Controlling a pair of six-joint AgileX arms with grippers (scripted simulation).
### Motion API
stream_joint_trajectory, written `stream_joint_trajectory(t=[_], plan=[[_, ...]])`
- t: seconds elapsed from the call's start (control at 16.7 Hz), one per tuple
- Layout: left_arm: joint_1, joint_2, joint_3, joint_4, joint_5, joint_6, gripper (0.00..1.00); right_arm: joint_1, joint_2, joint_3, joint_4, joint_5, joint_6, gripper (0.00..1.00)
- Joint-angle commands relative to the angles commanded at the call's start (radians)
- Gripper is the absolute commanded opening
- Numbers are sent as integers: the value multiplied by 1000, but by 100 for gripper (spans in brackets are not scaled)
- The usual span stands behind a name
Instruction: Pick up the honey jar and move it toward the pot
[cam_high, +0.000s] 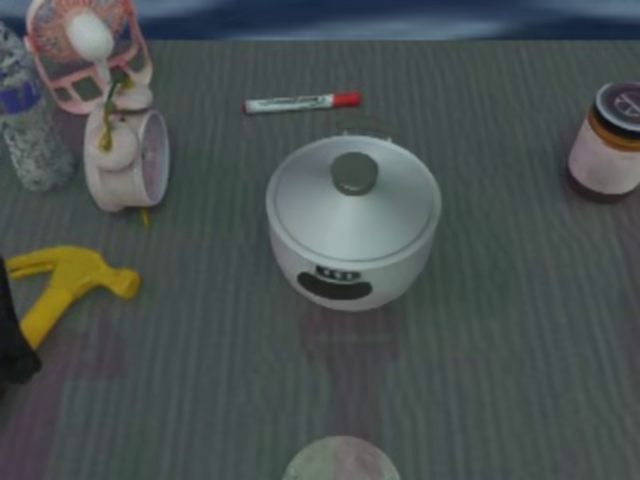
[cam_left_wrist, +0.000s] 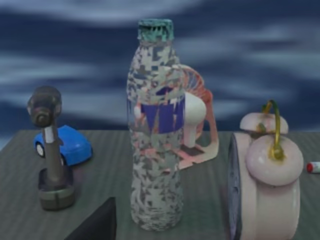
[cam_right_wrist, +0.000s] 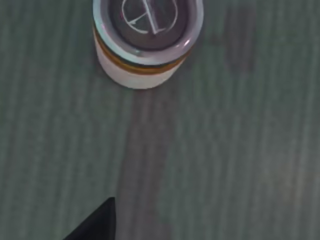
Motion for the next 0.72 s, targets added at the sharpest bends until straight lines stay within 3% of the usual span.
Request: stream_joint_trajectory(t=[0.42,0.72], plan=[[0,0,0,0,0,0,100,38,653,673,-309,-32,-151,100],[0,0,0,0,0,0,100,66,896,920,-406,-53,-219,100]])
